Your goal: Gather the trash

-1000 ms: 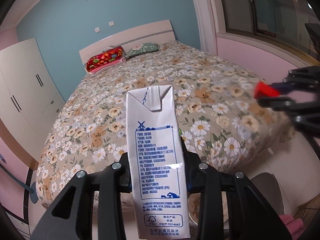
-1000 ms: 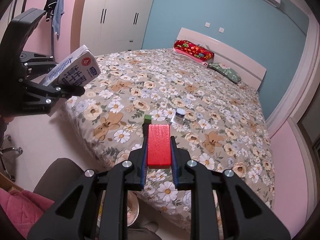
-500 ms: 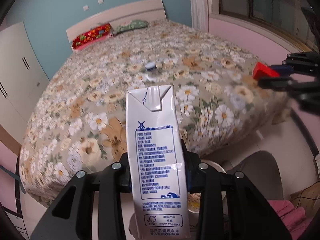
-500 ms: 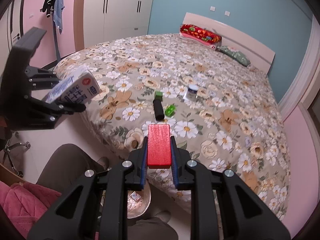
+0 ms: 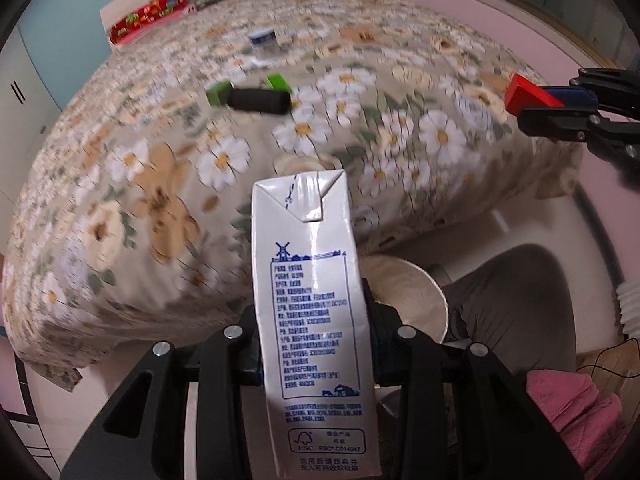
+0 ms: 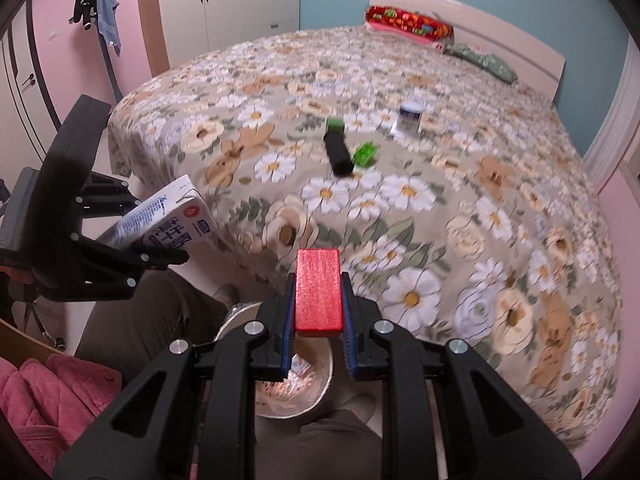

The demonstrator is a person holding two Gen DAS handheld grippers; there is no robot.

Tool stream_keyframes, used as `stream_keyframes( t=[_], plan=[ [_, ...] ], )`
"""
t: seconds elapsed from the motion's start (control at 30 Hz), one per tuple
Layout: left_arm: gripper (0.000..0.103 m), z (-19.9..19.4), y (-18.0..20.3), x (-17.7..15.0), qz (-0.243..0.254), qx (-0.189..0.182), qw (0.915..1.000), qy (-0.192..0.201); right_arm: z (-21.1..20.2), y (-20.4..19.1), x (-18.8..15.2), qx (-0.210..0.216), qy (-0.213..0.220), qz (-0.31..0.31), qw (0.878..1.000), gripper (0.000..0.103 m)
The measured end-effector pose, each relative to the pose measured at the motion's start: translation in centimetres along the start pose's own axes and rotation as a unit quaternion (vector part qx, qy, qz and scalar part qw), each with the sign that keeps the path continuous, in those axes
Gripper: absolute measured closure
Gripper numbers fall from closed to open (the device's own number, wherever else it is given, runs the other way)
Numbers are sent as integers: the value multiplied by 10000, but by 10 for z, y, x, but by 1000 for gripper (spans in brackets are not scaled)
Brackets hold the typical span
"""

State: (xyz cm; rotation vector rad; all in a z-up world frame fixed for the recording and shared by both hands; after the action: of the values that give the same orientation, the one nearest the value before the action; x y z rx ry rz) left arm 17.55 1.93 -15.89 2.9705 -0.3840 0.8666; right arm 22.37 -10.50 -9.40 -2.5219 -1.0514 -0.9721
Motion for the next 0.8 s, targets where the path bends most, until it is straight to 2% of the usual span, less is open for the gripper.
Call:
stream_keyframes(
  t=[0.4,0.8],
  plan=[
    [65,57,23,-39,-82,-377,9973,-625,64,-10,-60,313,-639,347,9969,82],
    [65,113,39,-74,-312,-641,9902,-1204,125,-19,-116,573,-1239,660,9884,82]
  ],
)
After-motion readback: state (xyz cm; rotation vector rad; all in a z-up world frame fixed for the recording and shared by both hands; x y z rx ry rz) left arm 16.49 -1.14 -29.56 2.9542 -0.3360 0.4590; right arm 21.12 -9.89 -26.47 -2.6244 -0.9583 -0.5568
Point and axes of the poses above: each gripper's, at about its wrist camera, not at the fingertips, and z roughly the way its jaws point, y to its right, x to its top, the point moved 10 cm from there along z, roughly the way its jaws point, and after that the axes turned 6 degrees about y, right-handed, at the moved point
